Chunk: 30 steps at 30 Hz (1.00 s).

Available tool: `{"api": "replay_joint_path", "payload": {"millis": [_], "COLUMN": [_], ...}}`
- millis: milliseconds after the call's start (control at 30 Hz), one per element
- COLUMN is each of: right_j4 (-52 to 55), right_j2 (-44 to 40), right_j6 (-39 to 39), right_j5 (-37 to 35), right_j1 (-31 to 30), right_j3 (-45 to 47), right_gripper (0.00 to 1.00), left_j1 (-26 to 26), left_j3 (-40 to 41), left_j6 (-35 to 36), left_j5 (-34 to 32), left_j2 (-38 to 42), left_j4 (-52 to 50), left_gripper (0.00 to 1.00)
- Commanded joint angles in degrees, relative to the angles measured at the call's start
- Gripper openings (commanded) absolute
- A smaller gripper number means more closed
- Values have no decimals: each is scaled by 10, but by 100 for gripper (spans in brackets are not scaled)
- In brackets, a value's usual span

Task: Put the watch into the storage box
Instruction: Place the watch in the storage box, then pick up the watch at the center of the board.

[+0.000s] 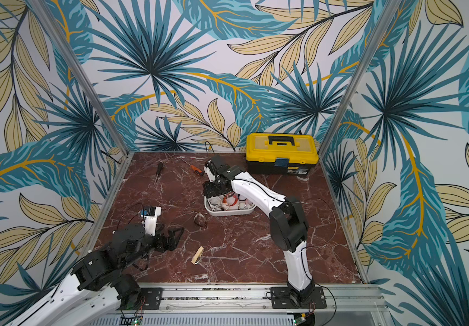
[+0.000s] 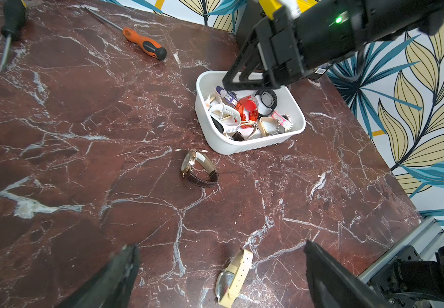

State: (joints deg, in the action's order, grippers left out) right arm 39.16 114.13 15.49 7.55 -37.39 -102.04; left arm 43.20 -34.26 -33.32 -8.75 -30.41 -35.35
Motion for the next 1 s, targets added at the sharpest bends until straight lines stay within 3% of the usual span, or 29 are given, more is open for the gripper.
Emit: {"api": "replay_joint_path", "payload": {"millis": [0,133,233,333,633,733,833,967], "right_j4": [-24,-69,-89,-88,-101,-96,-66,-57], "right_j2": [-60,-177,-270,-353,-594,-646,-673,-682], "right_j6": [8,19,27,49,119,134,137,133], "right_j5": [17,20,28,26,30,30,18,16], "right_j1": [-2,-1,-1,-3,-31,-32,-33,-33], "right_j3": [41,152,241,322,520,558,571,576], "right_gripper": [68,99,100,100,100,100,100,99], "left_j1": [1,0,-1,-6,-69,-80,-85,-86], "left_j3": [4,-3,-27,-79,-123,-150,-203,-226], "left_j6": [-21,-61,-63,-75,-64,-24,22,66], "left_j5": [0,18,70,72,114,106,94,62], "left_j2": [-12,-79,-173,-265,-384,-426,-488,-524], "left_j4": [17,0,1,-48,-8,-6,-43,-17], "left_gripper": [100,100,100,100,94,92,83,74]}}
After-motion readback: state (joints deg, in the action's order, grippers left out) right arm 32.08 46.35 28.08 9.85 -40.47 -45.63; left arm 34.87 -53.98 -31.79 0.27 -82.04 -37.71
